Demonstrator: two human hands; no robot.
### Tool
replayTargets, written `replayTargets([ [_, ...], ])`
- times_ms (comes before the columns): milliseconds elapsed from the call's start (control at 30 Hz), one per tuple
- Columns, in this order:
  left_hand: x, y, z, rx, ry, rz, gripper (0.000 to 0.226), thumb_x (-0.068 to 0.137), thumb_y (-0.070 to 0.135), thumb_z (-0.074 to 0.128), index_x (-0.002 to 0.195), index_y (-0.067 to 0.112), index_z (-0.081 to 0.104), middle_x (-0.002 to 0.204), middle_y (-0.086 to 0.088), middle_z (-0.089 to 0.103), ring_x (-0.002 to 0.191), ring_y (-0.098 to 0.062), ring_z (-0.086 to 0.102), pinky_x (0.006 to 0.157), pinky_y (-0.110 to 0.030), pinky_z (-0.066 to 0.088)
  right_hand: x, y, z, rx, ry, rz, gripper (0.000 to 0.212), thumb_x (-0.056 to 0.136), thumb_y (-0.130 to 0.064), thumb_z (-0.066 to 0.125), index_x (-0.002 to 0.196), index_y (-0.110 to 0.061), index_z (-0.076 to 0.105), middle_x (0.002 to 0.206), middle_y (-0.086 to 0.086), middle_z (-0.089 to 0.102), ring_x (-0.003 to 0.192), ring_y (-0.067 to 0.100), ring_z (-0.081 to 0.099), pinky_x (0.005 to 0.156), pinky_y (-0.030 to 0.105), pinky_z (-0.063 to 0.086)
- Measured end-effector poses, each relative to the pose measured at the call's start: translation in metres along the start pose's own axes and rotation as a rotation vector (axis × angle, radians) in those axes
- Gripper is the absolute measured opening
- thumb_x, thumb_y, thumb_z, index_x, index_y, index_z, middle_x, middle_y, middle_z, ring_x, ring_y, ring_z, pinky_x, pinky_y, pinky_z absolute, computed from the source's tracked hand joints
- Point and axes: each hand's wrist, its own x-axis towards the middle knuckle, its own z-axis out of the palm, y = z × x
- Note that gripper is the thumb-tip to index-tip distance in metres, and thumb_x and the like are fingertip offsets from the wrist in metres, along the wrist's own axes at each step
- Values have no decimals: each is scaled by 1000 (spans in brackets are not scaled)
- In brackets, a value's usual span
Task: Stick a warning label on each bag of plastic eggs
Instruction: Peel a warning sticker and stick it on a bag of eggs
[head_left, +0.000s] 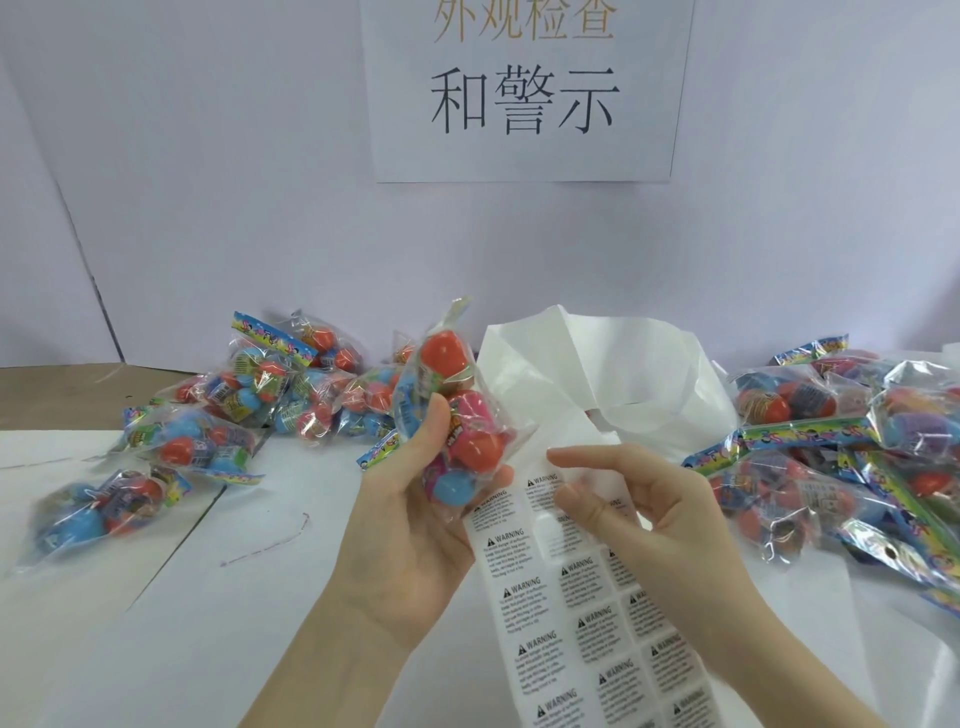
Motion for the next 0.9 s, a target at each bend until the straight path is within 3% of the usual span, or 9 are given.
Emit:
replayTargets([
  [100, 1, -2, -1, -37, -1, 17, 57, 42, 35, 79, 87, 3, 68, 65, -6, 67, 46, -14, 61, 46, -23, 53, 0, 0, 1, -83, 11, -13, 28, 57, -49, 65, 85, -50, 68, 95, -24, 61, 90, -10, 53, 83, 20, 39],
  [167, 1, -2, -3, -68, -42, 38, 62, 31, 33, 92, 82, 5, 72, 66, -6, 68, 48, -15, 63, 48, -24, 54, -1, 1, 3, -157, 26, -33, 31, 57, -56, 60, 87, -56, 64, 103, -31, 53, 108, -14, 42, 92, 14, 28],
  [267, 1, -2, -4, -78, -97, 70, 65, 20, 32, 96, 75, 5, 75, 66, -8, 67, 49, -17, 64, 47, -25, 53, -1, 5, 4, -296, 67, -65, 31, 57, -61, 54, 87, -57, 61, 116, -32, 42, 120, -12, 25, 107, 32, 18],
  [367, 0, -2, -4, -91, -136, 80, 61, 20, 29, 96, 71, 4, 75, 68, -11, 69, 50, -19, 64, 47, -25, 53, -1, 7, 6, -409, 109, -130, 21, 59, -62, 51, 76, -54, 60, 119, -34, 37, 118, -12, 20, 96, 27, 15],
  [533, -1, -3, -4, -61, -136, 78, 64, 16, 28, 96, 72, 4, 75, 70, -13, 68, 52, -20, 65, 48, -28, 54, 1, 8, 2, -407, 211, -200, 32, 52, -61, 56, 83, -59, 60, 108, -33, 45, 112, -19, 20, 94, 28, 17],
  [600, -1, -4, -4, -60, -132, 76, 65, 16, 27, 97, 73, 4, 75, 72, -14, 69, 55, -20, 66, 49, -29, 54, 1, 8, 3, -423, 259, -249, 27, 53, -57, 59, 79, -60, 62, 106, -31, 47, 107, -19, 22, 91, 25, 16],
  [700, 0, -5, -3, -73, -131, 66, 66, 16, 26, 97, 74, 2, 74, 71, -15, 67, 51, -20, 64, 49, -29, 54, 1, 10, 5, -480, 309, -374, 9, 60, -44, 66, 67, -50, 66, 100, -20, 49, 94, 2, 30, 89, 37, 24],
  [800, 0, -7, -2, -73, -102, 61, 66, 15, 27, 96, 72, 1, 74, 68, -14, 66, 48, -19, 62, 47, -28, 53, 2, 13, 5, -569, 357, -489, 10, 66, -35, 76, 74, -33, 71, 91, -11, 52, 91, 4, 27, 79, 46, 36],
  [900, 0, -9, -1, -87, -102, 52, 64, 17, 27, 96, 70, 1, 73, 66, -13, 65, 48, -19, 62, 46, -26, 52, 4, 15, 4, -669, 423, -568, 9, 66, -31, 73, 73, -25, 75, 88, -5, 59, 91, 9, 32, 79, 39, 31],
])
